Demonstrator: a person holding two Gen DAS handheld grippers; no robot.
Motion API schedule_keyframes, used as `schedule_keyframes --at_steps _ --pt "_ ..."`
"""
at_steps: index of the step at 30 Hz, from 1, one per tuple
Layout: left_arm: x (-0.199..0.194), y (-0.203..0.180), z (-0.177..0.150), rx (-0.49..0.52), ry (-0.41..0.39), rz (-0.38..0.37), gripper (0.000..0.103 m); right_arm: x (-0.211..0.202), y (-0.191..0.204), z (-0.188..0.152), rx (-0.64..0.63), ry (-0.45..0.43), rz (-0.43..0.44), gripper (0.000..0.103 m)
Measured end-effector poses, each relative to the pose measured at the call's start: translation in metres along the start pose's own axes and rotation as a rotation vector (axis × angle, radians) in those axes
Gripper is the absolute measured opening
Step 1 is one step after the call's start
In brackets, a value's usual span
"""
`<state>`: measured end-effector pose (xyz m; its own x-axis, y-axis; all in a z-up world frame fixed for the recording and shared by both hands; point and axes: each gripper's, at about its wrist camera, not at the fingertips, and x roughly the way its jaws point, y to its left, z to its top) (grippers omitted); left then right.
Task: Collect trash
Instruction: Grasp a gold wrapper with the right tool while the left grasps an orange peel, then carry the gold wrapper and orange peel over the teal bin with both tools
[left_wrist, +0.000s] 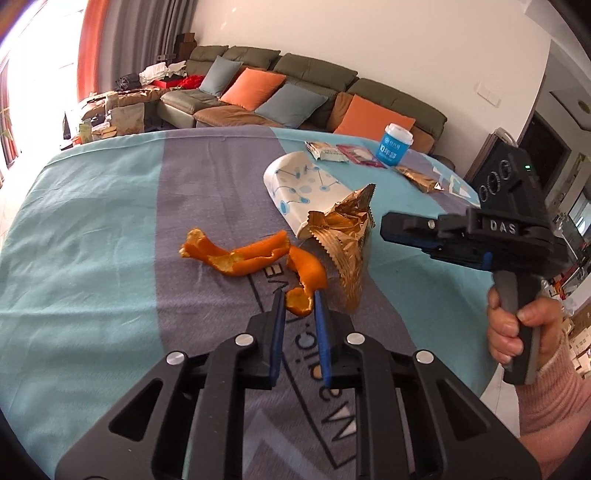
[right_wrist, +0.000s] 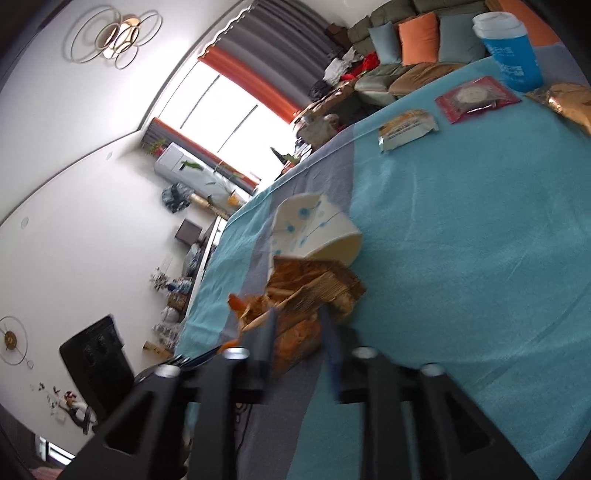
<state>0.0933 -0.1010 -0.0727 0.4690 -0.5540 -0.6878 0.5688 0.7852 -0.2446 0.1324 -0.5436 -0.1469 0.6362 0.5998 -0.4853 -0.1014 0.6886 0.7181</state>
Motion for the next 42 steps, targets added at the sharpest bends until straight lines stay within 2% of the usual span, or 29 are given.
schedule_keyframes --at_steps 3,4,5,7,8,11,12,14,23,34,42 --pt "-0.012 0.005 -0.005 -0.011 -0.019 -0.001 0.016 0.000 0.002 0.006 -0.031 -0.024 -0.051 0.042" --pt "-0.016 0.007 -0.007 -0.015 -0.025 0.000 0.016 0.002 0.003 0.008 -0.044 -0.026 -0.058 0.050" --pt "-0.020 0.009 -0.009 -0.018 -0.030 0.000 0.016 0.003 0.005 0.010 -0.056 -0.027 -0.069 0.053" --pt "-0.026 0.011 -0.013 -0.024 -0.039 0.001 0.016 0.007 0.009 0.014 -0.095 -0.033 -0.104 0.054" --pt "-0.029 0.012 -0.014 -0.027 -0.043 0.001 0.016 0.011 0.010 0.017 -0.115 -0.022 -0.099 0.060" --pt "-0.038 0.016 -0.019 -0.037 -0.056 -0.007 0.016 0.022 0.005 0.019 -0.127 0.047 -0.085 0.062" --pt "-0.042 0.017 -0.020 -0.039 -0.060 -0.004 0.016 0.024 0.004 0.018 -0.131 0.058 -0.081 0.061" --pt "-0.048 0.019 -0.023 -0.039 -0.067 -0.002 0.016 0.024 0.007 0.011 -0.144 0.077 -0.061 0.047" --pt "-0.073 0.042 -0.044 -0.091 -0.085 0.030 0.015 0.011 0.033 -0.002 -0.230 0.090 -0.010 0.028" --pt "-0.109 0.061 -0.063 -0.140 -0.142 0.105 0.015 0.015 0.076 -0.004 -0.318 0.093 0.048 0.025" --pt "-0.140 0.070 -0.069 -0.164 -0.195 0.165 0.015 0.037 0.112 -0.005 -0.382 0.109 0.109 0.025"
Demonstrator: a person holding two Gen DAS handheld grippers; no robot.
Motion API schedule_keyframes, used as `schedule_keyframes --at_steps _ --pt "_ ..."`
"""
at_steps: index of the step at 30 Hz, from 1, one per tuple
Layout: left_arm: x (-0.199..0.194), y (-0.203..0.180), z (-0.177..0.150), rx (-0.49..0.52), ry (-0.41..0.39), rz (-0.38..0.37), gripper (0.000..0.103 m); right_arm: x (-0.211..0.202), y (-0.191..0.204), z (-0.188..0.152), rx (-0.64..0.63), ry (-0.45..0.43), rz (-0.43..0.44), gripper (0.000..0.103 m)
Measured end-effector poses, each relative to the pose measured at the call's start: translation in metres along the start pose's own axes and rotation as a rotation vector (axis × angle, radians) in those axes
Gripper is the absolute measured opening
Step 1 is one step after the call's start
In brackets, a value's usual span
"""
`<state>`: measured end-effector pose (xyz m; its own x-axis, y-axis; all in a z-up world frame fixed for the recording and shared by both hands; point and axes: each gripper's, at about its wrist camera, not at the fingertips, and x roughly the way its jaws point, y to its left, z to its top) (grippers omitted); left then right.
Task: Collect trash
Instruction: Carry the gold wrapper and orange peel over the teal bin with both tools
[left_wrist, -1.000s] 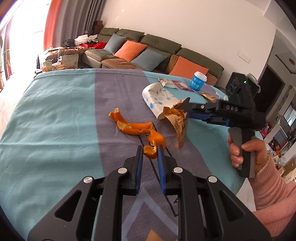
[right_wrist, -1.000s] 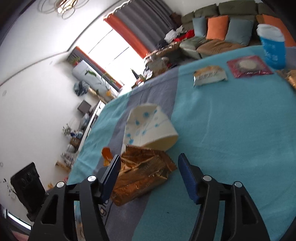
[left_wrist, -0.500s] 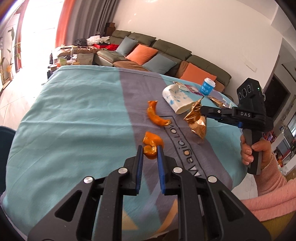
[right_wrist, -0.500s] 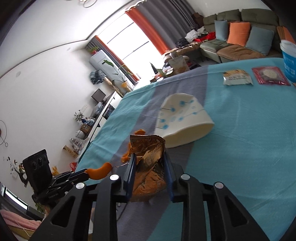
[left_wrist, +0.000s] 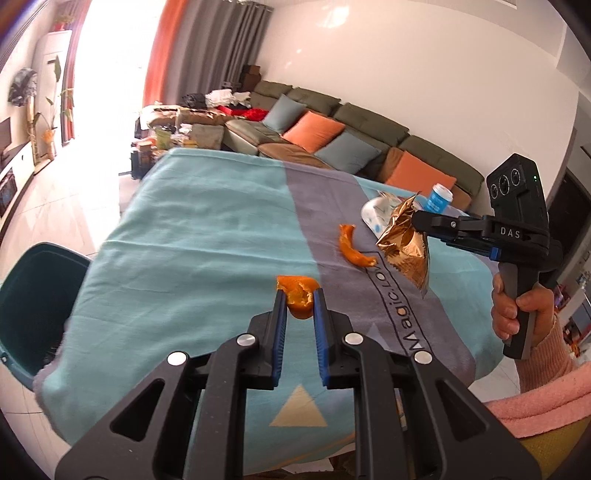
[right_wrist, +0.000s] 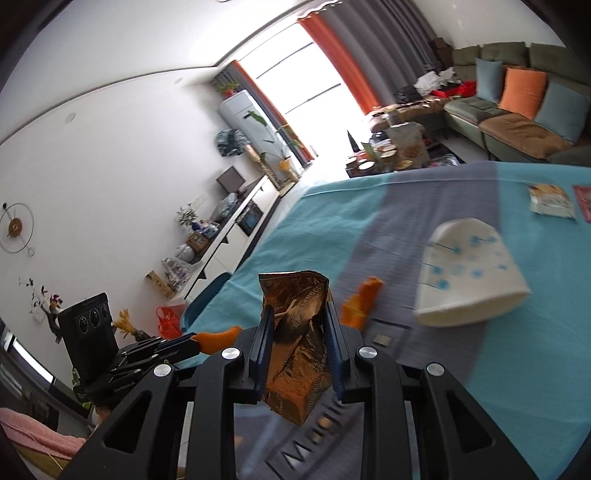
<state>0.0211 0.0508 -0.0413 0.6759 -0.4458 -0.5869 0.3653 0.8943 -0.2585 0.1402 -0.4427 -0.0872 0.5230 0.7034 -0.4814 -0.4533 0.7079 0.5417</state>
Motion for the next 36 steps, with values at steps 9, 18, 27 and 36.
schedule_keyframes --at_steps 9,18,27,36 --pt "-0.037 0.026 0.000 -0.046 -0.054 0.077 0.014 0.039 0.031 0.016 -0.052 0.040 0.056 0.025" --pt "-0.072 0.055 -0.002 -0.103 -0.106 0.156 0.014 0.076 0.066 0.024 -0.098 0.078 0.103 0.025" --pt "-0.097 0.083 -0.003 -0.146 -0.144 0.234 0.014 0.108 0.100 0.030 -0.150 0.102 0.150 0.025" --pt "-0.118 0.107 -0.010 -0.199 -0.169 0.297 0.014 0.140 0.126 0.037 -0.184 0.137 0.194 0.025"
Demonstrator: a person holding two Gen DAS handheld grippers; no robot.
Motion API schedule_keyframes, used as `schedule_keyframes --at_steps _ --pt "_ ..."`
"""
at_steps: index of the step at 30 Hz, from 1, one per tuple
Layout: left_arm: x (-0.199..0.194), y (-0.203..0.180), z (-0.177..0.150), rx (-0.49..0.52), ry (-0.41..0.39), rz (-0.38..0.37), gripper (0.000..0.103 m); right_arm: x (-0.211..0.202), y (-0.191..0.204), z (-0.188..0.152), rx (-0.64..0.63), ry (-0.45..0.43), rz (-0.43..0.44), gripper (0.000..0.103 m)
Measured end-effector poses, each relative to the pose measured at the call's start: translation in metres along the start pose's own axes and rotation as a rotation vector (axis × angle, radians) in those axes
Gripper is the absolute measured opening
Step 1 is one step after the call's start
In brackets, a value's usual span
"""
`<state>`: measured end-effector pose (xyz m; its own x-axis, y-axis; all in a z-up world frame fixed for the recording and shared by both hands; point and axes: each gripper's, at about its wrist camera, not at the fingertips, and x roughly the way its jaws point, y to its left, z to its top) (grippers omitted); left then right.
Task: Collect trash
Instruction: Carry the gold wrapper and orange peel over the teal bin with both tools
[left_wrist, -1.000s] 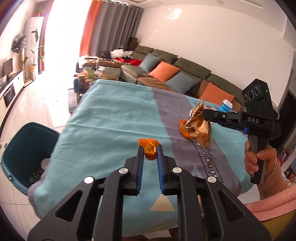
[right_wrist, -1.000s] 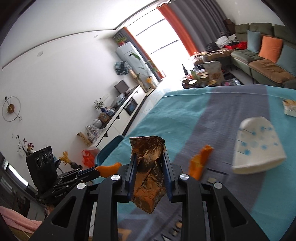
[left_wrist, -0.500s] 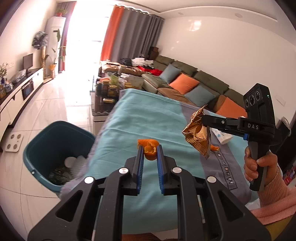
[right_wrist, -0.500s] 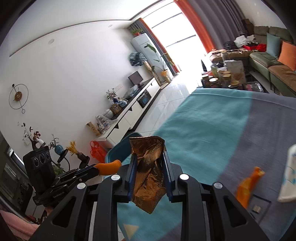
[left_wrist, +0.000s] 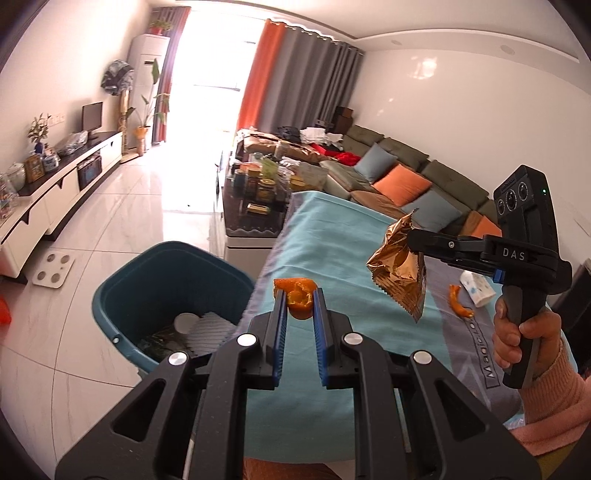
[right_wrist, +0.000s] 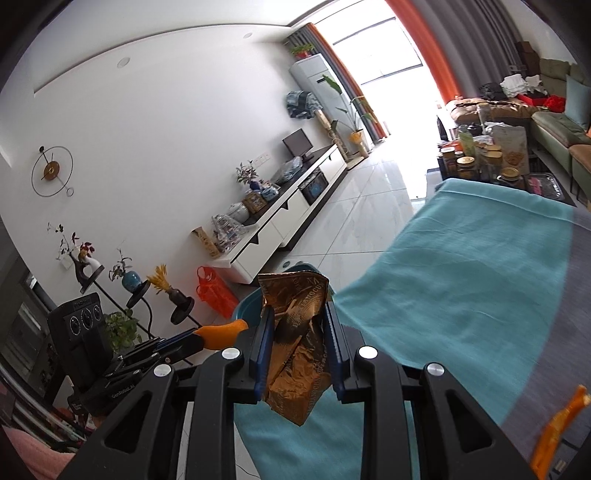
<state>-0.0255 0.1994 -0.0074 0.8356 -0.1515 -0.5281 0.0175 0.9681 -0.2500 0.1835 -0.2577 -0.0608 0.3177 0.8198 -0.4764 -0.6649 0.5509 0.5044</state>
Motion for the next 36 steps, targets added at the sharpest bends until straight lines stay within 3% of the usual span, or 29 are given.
schedule_keyframes --at_steps 13,36 --pt "-0.010 0.033 0.003 -0.051 -0.015 0.078 0.014 0.043 0.023 0.014 -0.035 0.043 0.032 0.025" --pt "-0.002 0.062 0.001 -0.131 0.010 0.148 0.014 0.105 0.051 0.022 -0.069 0.099 0.044 0.025"
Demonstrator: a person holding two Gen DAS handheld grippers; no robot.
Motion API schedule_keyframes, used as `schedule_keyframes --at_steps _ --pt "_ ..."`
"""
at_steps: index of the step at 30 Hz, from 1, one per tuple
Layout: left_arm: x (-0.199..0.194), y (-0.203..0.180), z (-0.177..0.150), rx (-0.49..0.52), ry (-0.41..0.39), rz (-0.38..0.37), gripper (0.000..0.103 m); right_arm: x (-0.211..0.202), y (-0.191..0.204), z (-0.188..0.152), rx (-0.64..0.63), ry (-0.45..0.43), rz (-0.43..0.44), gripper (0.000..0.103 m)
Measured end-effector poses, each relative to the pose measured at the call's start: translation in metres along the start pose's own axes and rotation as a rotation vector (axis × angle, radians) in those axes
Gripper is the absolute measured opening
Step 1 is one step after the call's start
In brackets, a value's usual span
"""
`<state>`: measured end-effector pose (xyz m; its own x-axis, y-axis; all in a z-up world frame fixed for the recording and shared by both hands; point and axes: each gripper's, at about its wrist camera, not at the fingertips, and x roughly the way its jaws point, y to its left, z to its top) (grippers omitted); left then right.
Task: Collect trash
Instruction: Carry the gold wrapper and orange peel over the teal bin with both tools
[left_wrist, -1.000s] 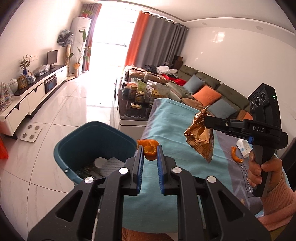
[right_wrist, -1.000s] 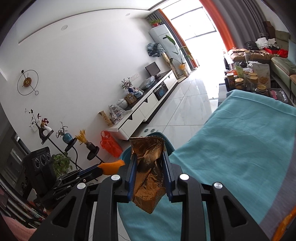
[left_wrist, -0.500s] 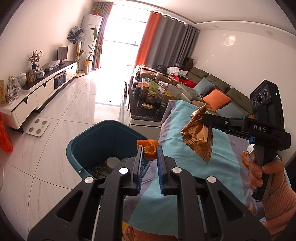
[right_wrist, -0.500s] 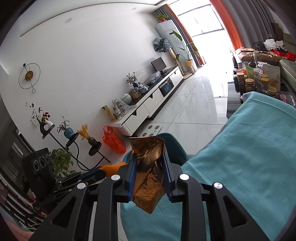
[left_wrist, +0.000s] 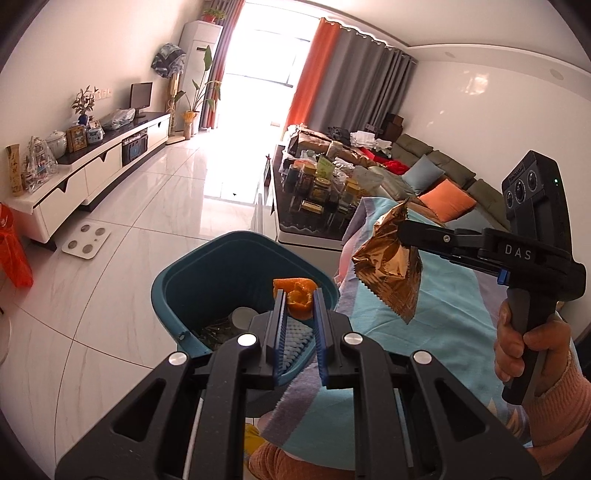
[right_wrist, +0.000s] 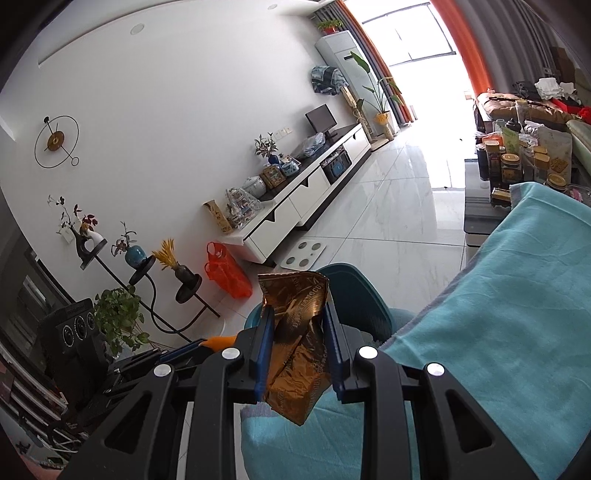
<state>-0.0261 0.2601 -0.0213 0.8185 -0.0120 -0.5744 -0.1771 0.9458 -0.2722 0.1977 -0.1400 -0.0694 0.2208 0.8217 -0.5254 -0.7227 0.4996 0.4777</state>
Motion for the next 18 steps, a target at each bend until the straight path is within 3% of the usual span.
schedule_keyframes --at_steps 18 --pt "0.014 0.005 -0.001 -0.017 0.017 0.040 0.014 0.030 0.000 0.001 0.001 0.038 -0.006 0.025"
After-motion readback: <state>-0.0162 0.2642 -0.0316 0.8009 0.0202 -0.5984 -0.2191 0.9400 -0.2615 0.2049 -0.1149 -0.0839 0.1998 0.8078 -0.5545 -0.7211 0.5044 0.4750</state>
